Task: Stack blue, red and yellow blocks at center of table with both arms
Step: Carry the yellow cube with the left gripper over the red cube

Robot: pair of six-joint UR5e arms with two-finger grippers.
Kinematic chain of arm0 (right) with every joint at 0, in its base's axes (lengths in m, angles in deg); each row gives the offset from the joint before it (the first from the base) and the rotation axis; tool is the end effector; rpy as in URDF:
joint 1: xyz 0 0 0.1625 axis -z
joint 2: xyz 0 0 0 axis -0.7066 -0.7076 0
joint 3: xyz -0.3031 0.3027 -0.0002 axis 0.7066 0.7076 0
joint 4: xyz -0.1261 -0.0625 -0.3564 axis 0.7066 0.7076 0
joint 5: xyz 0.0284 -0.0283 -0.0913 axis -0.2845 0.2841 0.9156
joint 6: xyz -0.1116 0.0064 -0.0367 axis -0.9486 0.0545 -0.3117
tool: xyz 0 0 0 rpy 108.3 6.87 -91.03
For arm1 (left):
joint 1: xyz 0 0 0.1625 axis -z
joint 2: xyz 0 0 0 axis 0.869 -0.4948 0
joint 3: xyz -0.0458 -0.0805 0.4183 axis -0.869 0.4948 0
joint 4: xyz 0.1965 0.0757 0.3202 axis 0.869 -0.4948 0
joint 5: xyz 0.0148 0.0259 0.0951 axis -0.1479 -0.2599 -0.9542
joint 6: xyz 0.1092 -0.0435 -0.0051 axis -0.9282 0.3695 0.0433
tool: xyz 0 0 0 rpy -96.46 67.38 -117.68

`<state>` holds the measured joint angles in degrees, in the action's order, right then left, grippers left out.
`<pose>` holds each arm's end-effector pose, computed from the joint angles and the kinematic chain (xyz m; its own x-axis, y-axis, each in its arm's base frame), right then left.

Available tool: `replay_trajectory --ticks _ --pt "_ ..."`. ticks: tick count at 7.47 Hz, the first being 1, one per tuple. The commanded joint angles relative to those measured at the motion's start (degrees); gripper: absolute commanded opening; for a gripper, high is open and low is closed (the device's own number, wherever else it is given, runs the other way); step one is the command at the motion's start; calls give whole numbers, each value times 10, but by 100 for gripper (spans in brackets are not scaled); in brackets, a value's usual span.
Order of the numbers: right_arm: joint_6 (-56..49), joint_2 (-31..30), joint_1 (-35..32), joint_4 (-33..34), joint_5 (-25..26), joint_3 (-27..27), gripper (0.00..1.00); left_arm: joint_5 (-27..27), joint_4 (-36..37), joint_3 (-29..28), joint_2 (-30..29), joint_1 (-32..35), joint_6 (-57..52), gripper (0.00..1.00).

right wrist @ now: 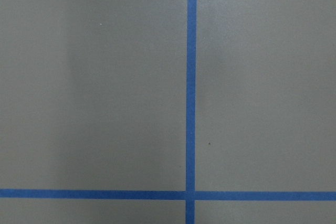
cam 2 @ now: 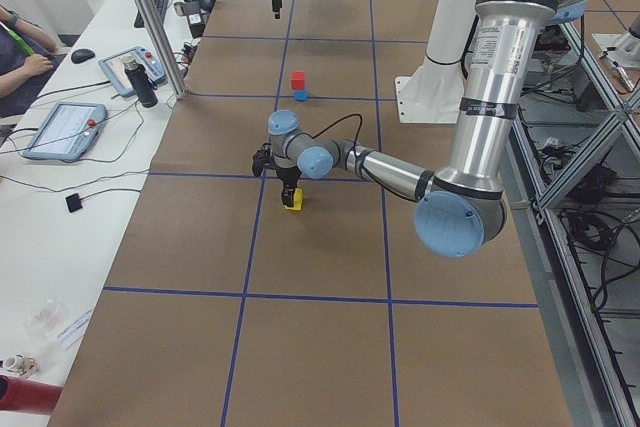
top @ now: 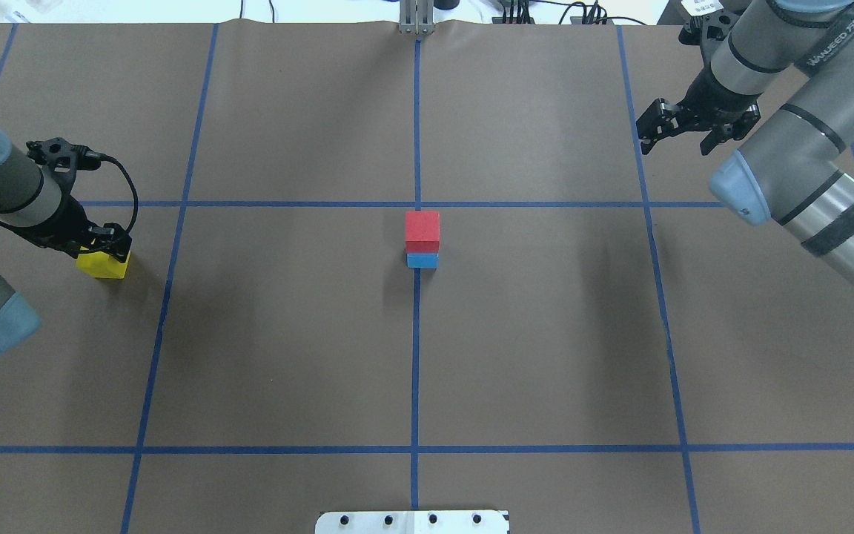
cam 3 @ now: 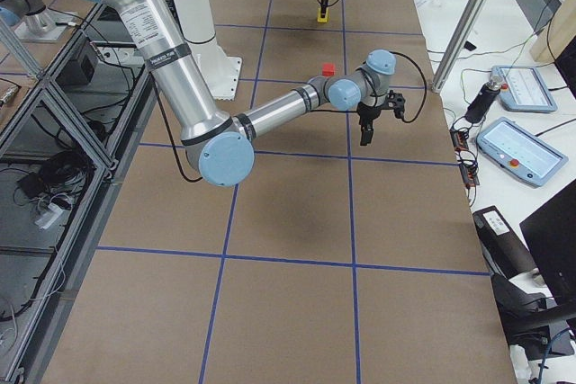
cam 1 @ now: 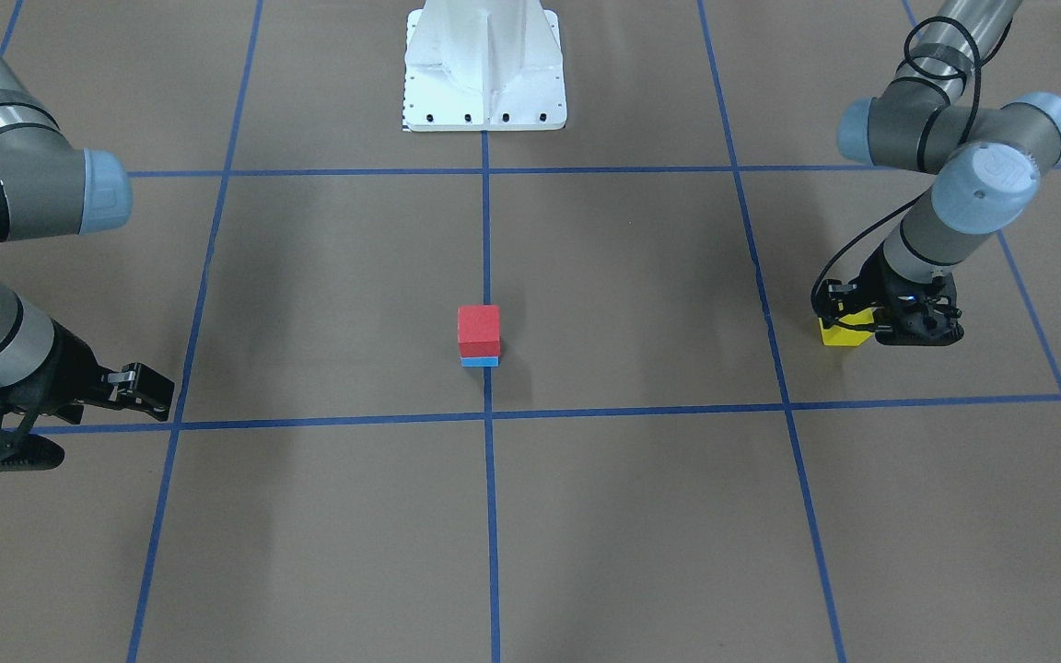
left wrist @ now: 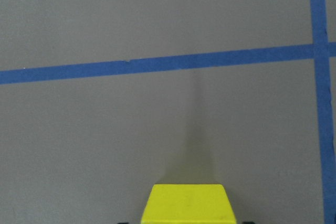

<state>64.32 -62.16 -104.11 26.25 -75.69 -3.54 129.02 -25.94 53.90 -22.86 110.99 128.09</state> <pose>-0.2846 -0.5999 0.4288 0.7041 0.0066 0.7101 -0.0244 0.9996 0.0149 0.3004 -0.4819 0.5361 0.7421 0.0813 -0.6654 -0.0539 0.9966 0.0616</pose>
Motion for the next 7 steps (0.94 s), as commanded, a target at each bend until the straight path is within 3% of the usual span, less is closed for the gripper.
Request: replay_trajectory --ticks 1,2,4,7 --pt "1 0 0 0 0 0 99 29 16 16 -9 3 -1 0" --pt "2 2 0 0 0 0 99 37 54 16 -37 8 -1 0" --pt "2 1 -1 0 0 1 99 37 220 22 -176 7 1 0" --pt "2 1 -1 -1 0 1 99 39 291 16 -298 2 65 0"
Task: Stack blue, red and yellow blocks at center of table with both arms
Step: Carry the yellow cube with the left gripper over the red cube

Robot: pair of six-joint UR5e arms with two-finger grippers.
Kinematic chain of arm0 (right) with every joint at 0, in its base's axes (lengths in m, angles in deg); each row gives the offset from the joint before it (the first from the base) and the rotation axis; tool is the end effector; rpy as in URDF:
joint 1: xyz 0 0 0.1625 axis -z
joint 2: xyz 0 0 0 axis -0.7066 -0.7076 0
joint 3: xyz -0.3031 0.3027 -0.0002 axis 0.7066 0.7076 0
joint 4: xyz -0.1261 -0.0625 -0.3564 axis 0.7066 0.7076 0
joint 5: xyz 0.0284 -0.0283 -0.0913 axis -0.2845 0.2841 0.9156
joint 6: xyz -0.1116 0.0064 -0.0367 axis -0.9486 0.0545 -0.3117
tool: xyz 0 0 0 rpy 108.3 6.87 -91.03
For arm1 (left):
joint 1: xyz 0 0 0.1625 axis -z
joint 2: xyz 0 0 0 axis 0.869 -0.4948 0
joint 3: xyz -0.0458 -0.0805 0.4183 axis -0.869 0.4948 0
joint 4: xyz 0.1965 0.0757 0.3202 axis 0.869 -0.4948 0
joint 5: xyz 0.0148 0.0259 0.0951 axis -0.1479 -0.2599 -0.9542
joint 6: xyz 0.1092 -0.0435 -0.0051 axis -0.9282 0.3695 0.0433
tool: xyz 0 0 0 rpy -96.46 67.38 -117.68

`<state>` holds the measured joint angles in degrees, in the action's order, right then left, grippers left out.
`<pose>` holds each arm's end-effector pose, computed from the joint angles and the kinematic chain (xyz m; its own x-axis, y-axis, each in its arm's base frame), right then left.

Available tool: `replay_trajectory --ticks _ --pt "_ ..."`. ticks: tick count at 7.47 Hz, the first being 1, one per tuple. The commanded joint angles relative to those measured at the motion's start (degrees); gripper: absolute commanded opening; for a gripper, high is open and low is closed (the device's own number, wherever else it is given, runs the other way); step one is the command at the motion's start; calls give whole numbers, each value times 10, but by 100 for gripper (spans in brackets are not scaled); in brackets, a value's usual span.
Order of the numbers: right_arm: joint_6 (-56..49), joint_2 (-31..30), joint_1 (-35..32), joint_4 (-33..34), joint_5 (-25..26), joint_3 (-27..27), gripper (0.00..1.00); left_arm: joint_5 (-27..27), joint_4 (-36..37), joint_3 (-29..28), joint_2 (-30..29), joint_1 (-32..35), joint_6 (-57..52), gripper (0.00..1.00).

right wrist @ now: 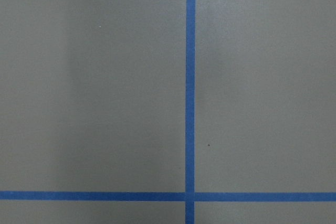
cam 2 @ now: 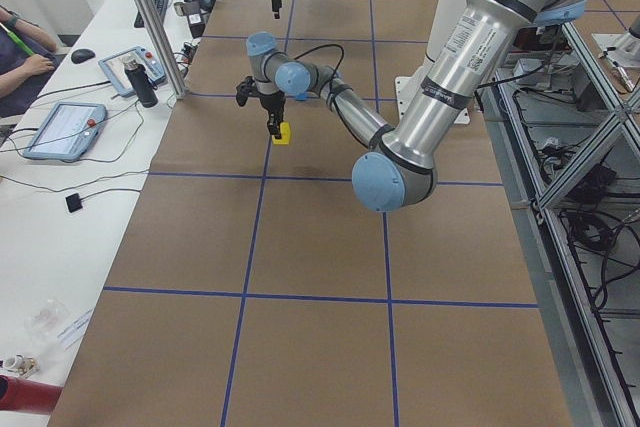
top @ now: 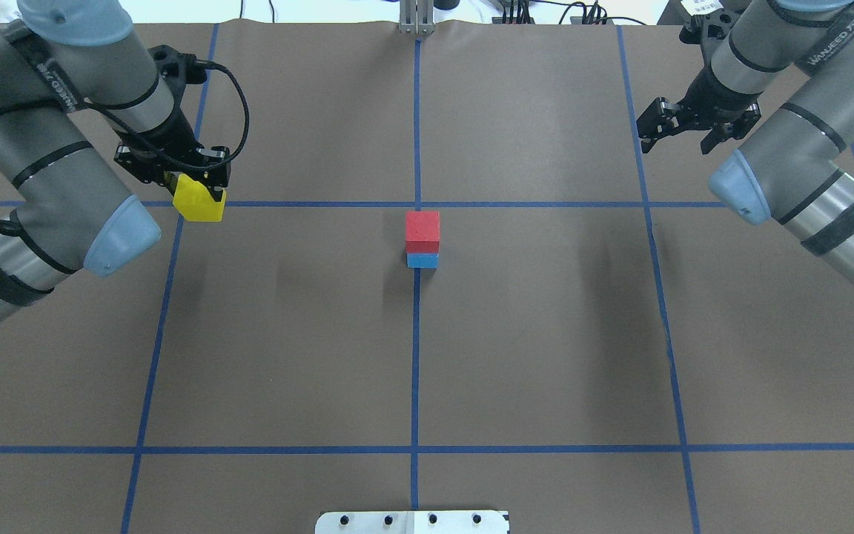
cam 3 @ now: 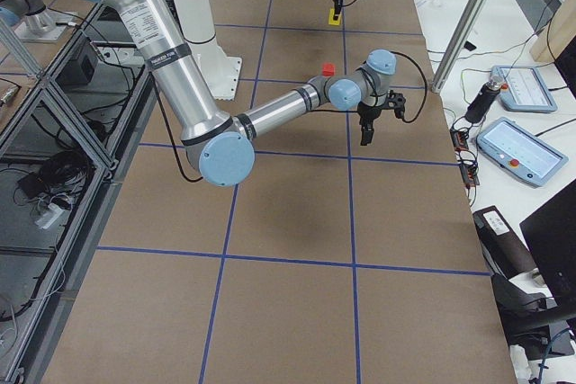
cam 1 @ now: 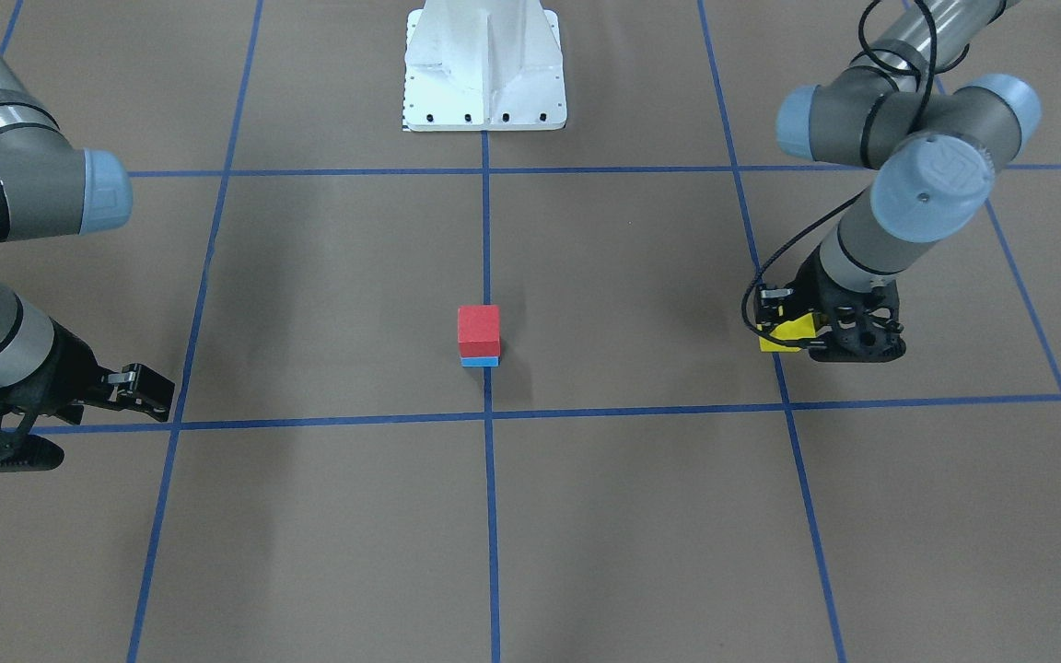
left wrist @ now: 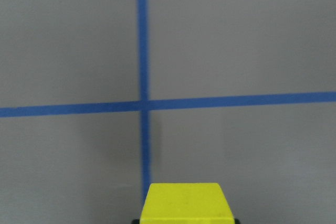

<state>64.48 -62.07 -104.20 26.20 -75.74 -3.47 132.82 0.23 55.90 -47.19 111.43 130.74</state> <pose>-0.2840 -0.6008 0.4282 0.7031 0.0097 0.7110 -0.0275 0.9995 0.0135 0.3588 -0.5506 0.3169 0.7113 0.0305 -0.7022 -0.0445 0.9990 -0.0018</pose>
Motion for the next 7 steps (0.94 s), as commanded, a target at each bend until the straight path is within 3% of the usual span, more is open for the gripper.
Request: replay_trajectory --ticks 1,2,3,5,7 --pt "0 0 0 0 0 0 99 1 82 -10 -109 -4 45 0" --pt "0 -1 0 0 0 0 99 0 132 -11 -154 -18 52 0" --pt "-1 -1 0 0 0 0 99 -1 136 -22 -179 -41 86 0" --pt "-4 -1 -2 0 -1 0 99 -14 131 -125 -275 -87 101 0" --pt "-8 -1 -4 -1 -2 -1 99 -25 75 -175 -289 -107 117 0"
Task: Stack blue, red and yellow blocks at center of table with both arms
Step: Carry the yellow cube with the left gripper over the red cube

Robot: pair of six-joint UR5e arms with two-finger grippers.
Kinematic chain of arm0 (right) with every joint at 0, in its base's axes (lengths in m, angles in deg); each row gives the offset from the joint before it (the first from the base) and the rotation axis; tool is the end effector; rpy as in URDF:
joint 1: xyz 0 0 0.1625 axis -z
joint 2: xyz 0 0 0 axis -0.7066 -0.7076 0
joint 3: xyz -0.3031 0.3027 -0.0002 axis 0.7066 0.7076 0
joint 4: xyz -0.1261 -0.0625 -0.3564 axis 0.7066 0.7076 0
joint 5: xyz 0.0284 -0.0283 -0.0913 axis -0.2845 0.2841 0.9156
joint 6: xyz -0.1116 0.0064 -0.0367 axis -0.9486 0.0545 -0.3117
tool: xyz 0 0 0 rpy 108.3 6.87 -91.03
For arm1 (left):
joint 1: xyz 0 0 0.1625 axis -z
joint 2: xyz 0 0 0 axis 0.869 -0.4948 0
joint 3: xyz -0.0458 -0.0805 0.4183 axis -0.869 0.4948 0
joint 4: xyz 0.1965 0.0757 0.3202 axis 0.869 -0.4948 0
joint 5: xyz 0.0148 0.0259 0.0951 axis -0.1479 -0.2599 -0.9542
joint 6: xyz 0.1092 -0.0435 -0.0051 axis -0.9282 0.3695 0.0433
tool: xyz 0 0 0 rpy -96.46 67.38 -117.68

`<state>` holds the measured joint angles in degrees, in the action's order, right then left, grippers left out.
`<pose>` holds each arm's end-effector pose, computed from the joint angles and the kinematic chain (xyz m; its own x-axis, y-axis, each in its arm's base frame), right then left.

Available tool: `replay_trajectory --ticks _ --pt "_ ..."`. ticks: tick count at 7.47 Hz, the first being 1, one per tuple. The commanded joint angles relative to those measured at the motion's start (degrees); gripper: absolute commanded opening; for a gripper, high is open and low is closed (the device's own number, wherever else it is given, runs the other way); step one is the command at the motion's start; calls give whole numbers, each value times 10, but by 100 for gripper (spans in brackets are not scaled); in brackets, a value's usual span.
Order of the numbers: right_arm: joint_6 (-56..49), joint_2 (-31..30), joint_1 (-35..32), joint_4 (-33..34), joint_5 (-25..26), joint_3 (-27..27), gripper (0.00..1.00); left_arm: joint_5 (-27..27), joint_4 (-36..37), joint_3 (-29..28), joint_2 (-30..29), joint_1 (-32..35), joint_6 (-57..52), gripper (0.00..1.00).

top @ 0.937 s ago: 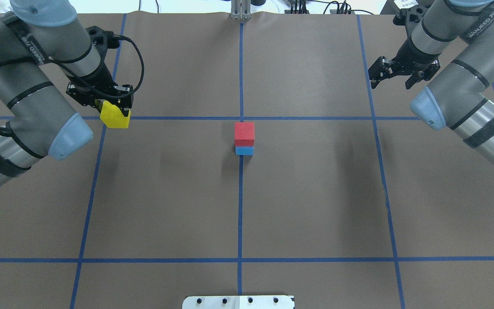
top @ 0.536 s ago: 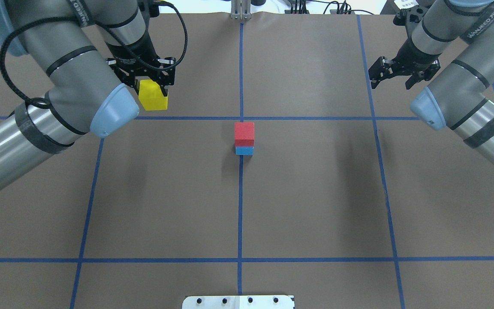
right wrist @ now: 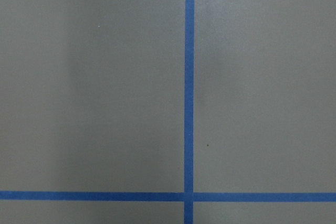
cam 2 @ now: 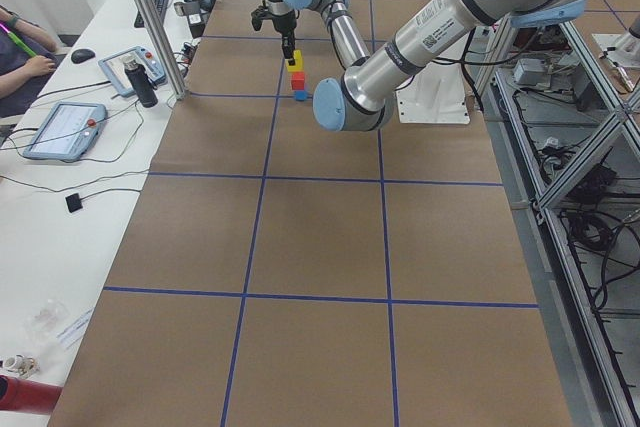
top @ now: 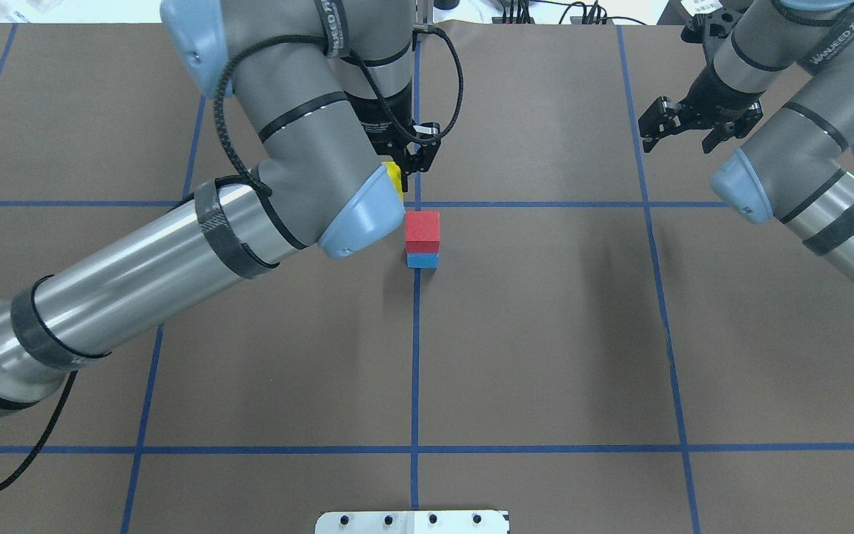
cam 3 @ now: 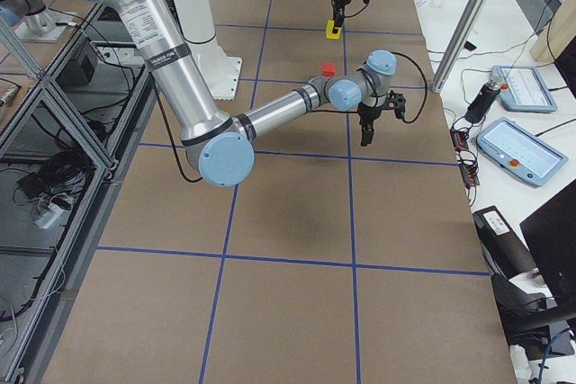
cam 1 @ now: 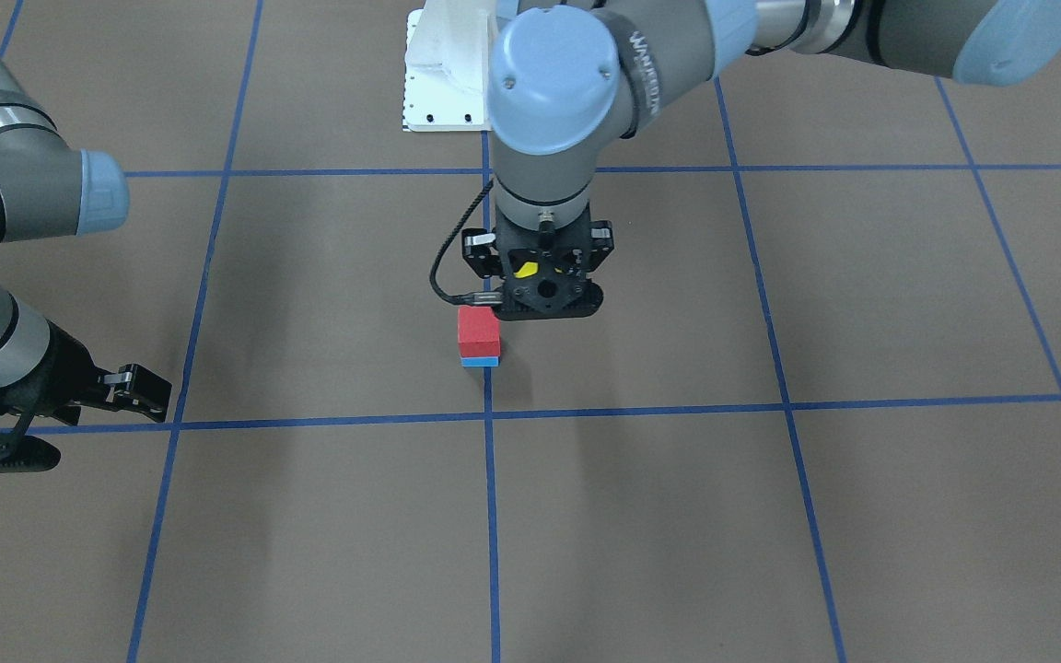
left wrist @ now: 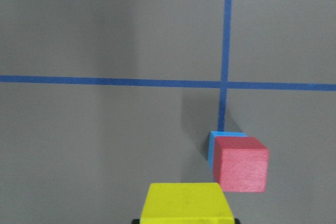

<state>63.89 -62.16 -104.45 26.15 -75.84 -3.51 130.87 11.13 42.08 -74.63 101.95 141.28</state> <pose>-0.2813 -0.6015 0.4287 0.7024 0.0025 0.7118 -0.0238 0.9995 0.0200 0.4986 -0.5365 0.1021 0.7112 -0.0099 -0.7029 -0.0615 0.9952 -0.0763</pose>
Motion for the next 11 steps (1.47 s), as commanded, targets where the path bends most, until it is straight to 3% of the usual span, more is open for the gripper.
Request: replay_trajectory --ticks 1,11 --pt "-2 -1 -2 -2 -1 1 99 -6 -71 -68 -20 -16 22 0" --pt "-2 -2 -3 -2 -3 -3 99 -14 -117 -103 -18 -37 25 0"
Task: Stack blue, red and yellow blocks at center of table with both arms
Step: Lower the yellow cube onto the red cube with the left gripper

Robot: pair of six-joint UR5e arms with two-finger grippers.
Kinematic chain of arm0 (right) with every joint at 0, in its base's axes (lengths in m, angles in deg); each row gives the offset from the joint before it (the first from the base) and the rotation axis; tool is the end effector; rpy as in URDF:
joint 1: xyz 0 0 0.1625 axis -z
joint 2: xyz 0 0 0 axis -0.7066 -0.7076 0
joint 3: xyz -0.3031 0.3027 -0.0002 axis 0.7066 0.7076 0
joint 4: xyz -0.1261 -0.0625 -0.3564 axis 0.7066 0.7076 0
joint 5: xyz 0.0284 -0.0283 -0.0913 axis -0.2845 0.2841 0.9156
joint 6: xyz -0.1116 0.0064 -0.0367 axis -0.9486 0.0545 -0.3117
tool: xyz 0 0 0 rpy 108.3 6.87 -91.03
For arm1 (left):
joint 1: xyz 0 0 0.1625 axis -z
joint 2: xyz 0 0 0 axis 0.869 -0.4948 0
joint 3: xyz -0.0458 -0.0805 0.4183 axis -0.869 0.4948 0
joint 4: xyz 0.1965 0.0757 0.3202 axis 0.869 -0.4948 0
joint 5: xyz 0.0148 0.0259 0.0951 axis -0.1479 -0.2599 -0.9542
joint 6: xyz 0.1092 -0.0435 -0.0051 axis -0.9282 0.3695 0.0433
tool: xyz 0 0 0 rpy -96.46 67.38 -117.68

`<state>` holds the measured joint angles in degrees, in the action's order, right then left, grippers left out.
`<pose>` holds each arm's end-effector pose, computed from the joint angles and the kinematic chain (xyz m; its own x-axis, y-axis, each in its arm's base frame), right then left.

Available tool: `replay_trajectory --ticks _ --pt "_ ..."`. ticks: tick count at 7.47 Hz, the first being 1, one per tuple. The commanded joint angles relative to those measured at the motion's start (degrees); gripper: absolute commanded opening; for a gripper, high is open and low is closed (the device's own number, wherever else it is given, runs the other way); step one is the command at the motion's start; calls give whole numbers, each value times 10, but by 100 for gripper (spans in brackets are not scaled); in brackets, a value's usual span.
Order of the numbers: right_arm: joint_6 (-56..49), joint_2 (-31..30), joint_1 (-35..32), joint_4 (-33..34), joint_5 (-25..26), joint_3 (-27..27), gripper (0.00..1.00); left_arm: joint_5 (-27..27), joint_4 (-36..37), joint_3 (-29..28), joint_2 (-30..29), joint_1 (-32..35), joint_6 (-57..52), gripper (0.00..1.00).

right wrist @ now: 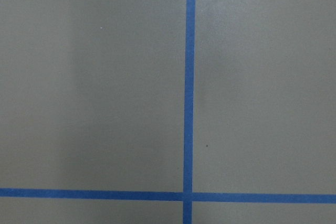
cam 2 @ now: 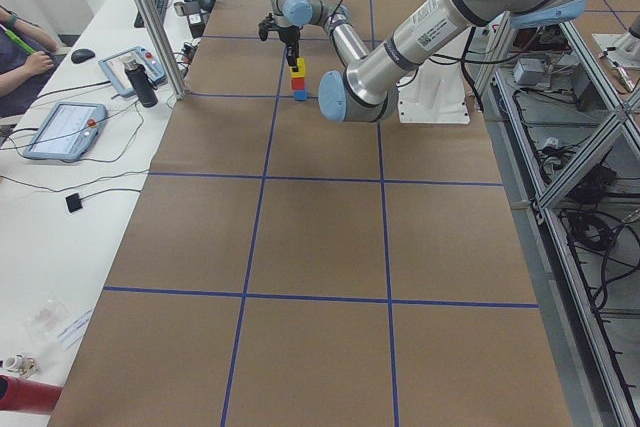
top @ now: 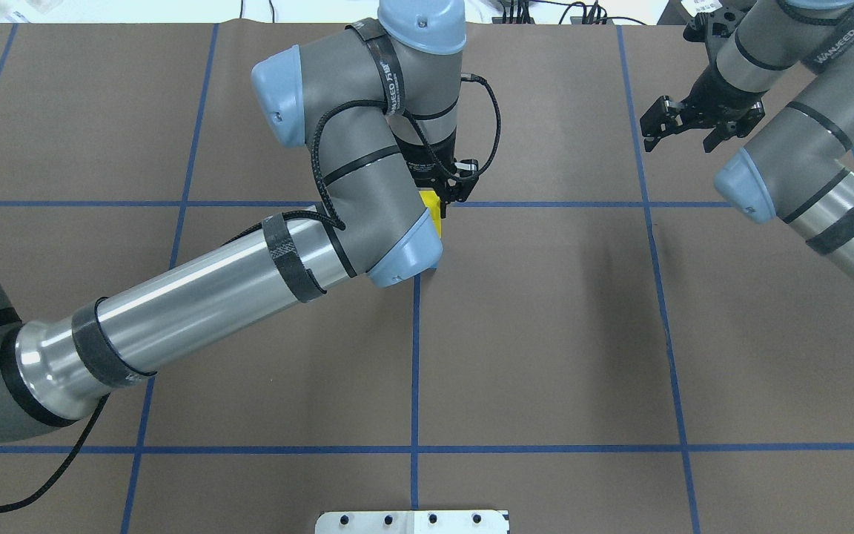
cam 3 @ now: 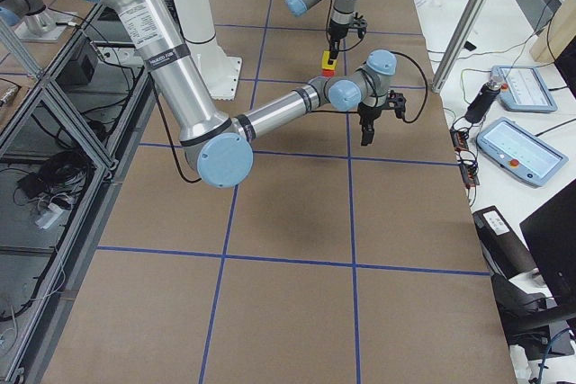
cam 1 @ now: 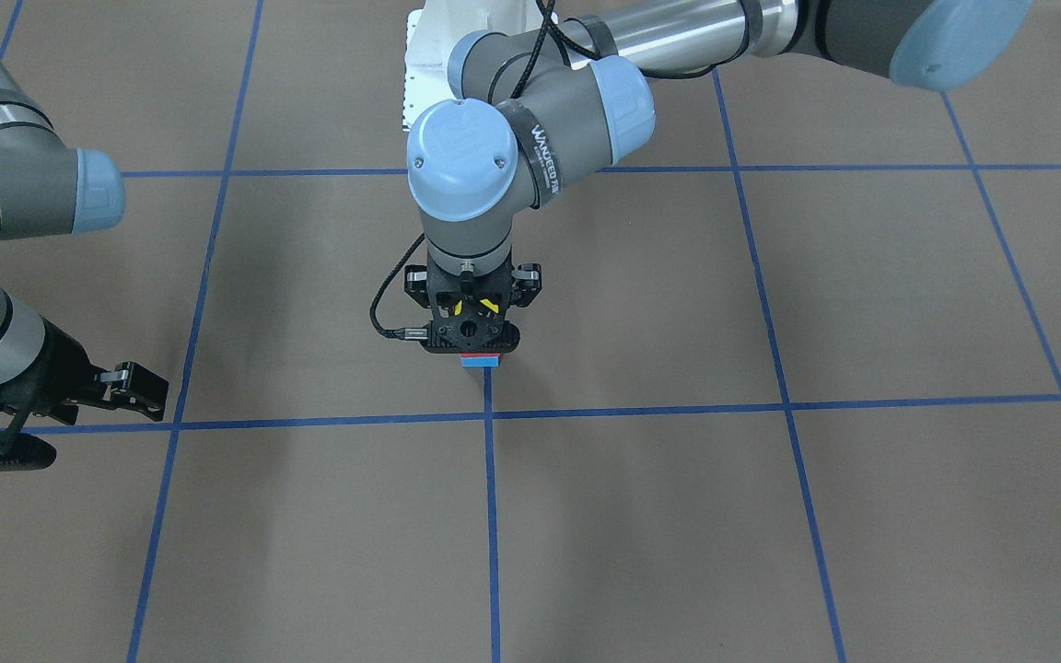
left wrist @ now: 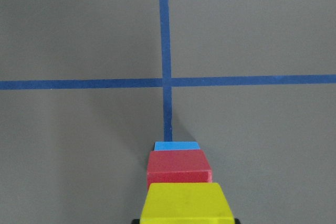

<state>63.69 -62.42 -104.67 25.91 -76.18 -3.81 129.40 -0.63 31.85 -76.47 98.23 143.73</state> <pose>-0.2785 -0.6006 0.4283 0.6975 -0.0015 0.7166 -0.0225 0.9995 0.0239 0.5692 -0.5349 0.1171 0.6914 0.0212 -0.7221 -0.0836 0.9952 -0.0509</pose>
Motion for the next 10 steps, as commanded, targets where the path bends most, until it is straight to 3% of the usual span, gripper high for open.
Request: replay_trajectory --ticks 1,8,10 --pt "0 0 -1 0 0 0 99 0 1 0 1 0 2 0" --pt "0 1 0 0 -1 0 99 -1 -5 0 2 3 23 2" --pt "0 0 -1 0 0 0 99 -1 -5 0 2 3 24 26"
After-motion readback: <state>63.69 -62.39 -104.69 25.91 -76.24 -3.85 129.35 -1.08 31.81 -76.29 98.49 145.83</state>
